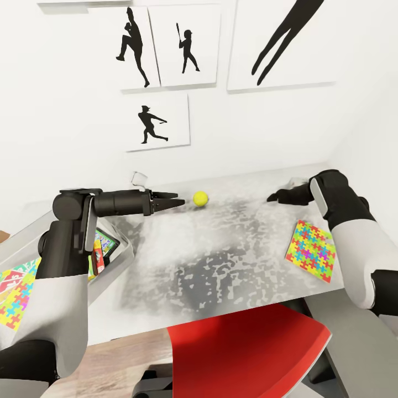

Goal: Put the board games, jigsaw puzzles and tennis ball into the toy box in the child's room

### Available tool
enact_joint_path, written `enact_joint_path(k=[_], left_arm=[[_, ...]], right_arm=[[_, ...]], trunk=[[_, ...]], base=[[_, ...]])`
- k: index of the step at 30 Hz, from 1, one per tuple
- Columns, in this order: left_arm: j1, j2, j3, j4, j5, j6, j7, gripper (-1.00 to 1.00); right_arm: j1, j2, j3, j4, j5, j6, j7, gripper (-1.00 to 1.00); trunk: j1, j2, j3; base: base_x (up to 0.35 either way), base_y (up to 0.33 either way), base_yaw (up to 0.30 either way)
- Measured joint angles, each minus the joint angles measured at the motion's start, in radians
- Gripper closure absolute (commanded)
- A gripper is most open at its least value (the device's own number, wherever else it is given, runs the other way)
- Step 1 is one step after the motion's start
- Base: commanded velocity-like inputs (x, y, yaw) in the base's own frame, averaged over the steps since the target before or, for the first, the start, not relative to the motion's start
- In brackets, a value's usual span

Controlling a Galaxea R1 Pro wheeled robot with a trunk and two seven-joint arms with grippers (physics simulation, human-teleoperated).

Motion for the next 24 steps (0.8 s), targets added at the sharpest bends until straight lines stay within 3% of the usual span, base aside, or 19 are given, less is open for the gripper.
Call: enact_joint_path(k=[7, 24], left_arm=[[0.000, 0.001, 0.000, 0.000, 0.000, 0.000, 0.000, -1.00], [0.000, 0.002, 0.001, -0.008, 0.000, 0.001, -0.001, -1.00]], right_arm=[[0.000, -0.006, -0.022, -0.006, 0.003, 0.008, -0.021, -1.00], [0.000, -0.031, -0.027, 0.001, 0.004, 0.008, -0.090, -1.00]], trunk=[[0.000, 0.000, 0.000], [0.000, 0.000, 0.000]], base=[[0.000, 0.000, 0.000], [0.000, 0.000, 0.000]])
